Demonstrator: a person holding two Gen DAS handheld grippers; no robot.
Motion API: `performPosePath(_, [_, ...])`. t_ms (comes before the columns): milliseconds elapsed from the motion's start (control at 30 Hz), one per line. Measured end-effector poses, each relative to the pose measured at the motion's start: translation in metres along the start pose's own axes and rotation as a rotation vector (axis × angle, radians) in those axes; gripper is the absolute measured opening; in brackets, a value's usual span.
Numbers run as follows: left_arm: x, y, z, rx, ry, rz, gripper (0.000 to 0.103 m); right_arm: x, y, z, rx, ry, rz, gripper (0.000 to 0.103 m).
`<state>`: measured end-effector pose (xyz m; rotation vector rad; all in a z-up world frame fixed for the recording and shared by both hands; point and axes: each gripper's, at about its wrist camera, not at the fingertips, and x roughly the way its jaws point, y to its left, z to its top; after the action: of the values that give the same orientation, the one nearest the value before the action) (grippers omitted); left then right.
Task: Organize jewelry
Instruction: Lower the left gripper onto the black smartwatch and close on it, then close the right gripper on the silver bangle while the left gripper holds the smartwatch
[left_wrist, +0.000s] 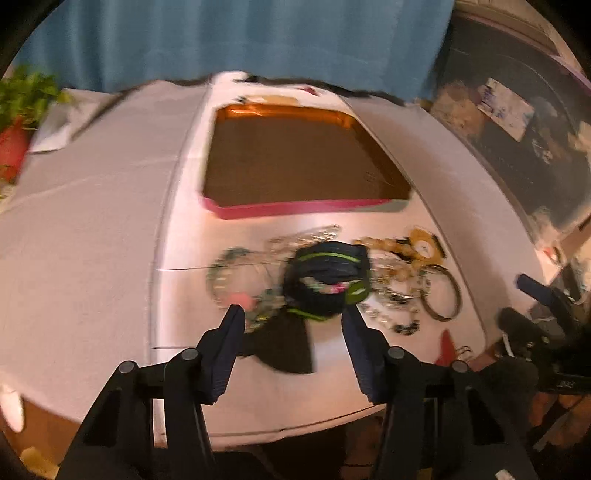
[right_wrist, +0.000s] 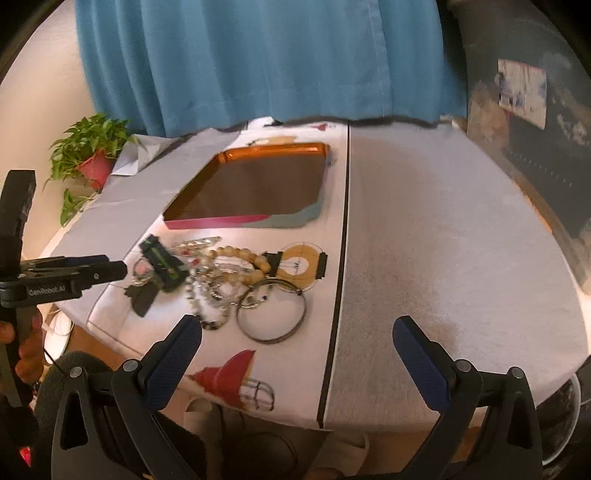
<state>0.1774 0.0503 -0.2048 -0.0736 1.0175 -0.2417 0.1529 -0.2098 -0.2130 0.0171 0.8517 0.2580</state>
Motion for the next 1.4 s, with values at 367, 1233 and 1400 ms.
performPosePath(367, [0.025, -0.007, 0.004, 0.027, -0.038, -0.023, 0.066, 0.035, -0.002, -0.016, 0.019, 0.032, 0.025, 0.102])
performPosePath(1233, [-0.001, 0.008, 0.004, 0.045, -0.017, -0.017, 0.050, 0.060, 0.016, -0.011, -0.096, -0.001, 0.042, 0.080])
performPosePath(1400, [-0.006, 0.009, 0.001, 0.039, -0.024, -0.015, 0.050, 0.059, 0.018, -0.013, -0.095, 0.006, 0.053, 0.088])
